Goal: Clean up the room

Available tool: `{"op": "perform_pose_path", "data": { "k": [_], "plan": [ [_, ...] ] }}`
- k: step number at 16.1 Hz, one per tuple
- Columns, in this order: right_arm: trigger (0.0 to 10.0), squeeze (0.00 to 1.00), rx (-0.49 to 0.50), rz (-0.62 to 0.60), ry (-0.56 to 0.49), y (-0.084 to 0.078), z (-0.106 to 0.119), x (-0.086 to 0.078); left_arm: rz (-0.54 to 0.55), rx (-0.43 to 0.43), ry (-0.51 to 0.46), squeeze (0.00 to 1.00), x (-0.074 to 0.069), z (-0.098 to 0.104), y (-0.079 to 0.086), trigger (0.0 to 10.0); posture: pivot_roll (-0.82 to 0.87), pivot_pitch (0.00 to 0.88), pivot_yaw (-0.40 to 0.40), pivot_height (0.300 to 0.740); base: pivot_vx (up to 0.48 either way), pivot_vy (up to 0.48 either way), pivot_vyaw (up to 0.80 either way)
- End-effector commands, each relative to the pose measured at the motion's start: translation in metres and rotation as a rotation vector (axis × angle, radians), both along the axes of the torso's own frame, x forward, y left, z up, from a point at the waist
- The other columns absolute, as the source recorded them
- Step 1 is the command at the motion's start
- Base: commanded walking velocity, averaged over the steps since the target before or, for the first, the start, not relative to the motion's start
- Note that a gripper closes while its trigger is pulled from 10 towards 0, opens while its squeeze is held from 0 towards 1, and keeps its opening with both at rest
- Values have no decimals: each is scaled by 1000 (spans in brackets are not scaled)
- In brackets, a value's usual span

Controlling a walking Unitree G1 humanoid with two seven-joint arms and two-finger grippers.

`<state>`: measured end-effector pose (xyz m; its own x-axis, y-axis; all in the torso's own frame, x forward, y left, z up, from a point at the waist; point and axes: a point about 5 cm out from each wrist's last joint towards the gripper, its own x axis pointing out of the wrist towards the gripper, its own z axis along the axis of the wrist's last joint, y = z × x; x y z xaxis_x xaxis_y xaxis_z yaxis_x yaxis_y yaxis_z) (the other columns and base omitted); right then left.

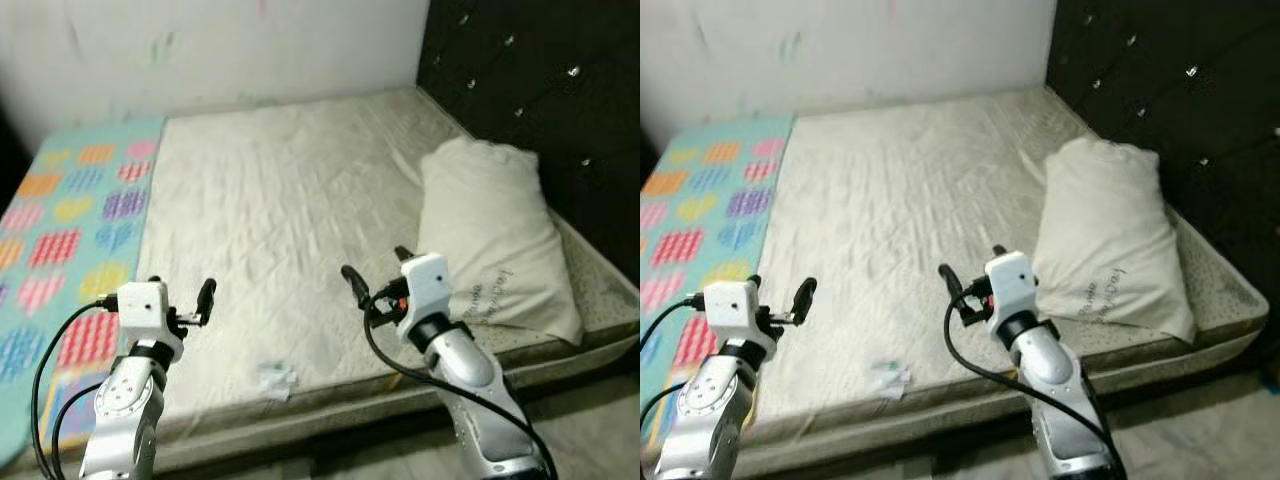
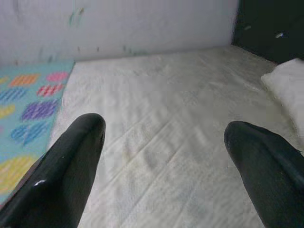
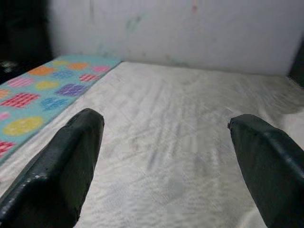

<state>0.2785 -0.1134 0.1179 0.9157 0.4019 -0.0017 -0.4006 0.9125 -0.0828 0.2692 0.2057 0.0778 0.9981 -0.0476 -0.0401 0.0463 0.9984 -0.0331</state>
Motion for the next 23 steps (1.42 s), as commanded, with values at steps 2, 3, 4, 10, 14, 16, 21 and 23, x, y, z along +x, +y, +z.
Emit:
{"op": "perform_pose_path", "data": {
  "k": [2, 3, 4, 10, 14, 16, 21, 23],
  "plan": [
    [10000, 0, 1, -43, 9, -11, -3, 0, -19, -10, 0, 0, 2, 1, -9, 10000, -177, 0, 50, 740, 133, 0, 0],
    [10000, 0, 5, -46, 8, -11, -2, 0, -12, -16, 5, 0, 2, 0, -9, 10000, -178, 0, 51, 740, 0, 0, 0],
    [10000, 0, 7, -46, 8, -11, -2, 0, -7, -17, 5, 0, 2, 0, -9, 10000, -179, 0, 53, 740, 0, 0, 0],
    [10000, 0, -23, -13, -12, -8, -3, -3, 13, -25, 17, 0, 4, -2, -8, 10000, -179, 0, 52, 740, 0, 0, 400],
    [10000, 0, -3, -42, -3, -11, -3, -1, 13, -26, 44, 0, 5, -7, -9, 10000, -183, 0, 51, 740, 0, 0, 200],
    [10000, 0, -2, -89, 3, -17, -5, 0, -12, -16, 67, 0, 6, -7, -10, 10000, -182, 0, 70, 740, 0, 0, 0],
    [10000, 0, -22, -121, -25, -19, -8, 4, -9, 23, 66, 0, 7, -6, -5, 10000, -169, 0, 97, 740, 0, 0, 0],
    [10000, 0, 15, -135, -32, -20, -5, 4, -3, 16, 69, 0, 7, -6, -3, 10000, -168, 0, 99, 740, 0, 0, 0]
  ]
}}
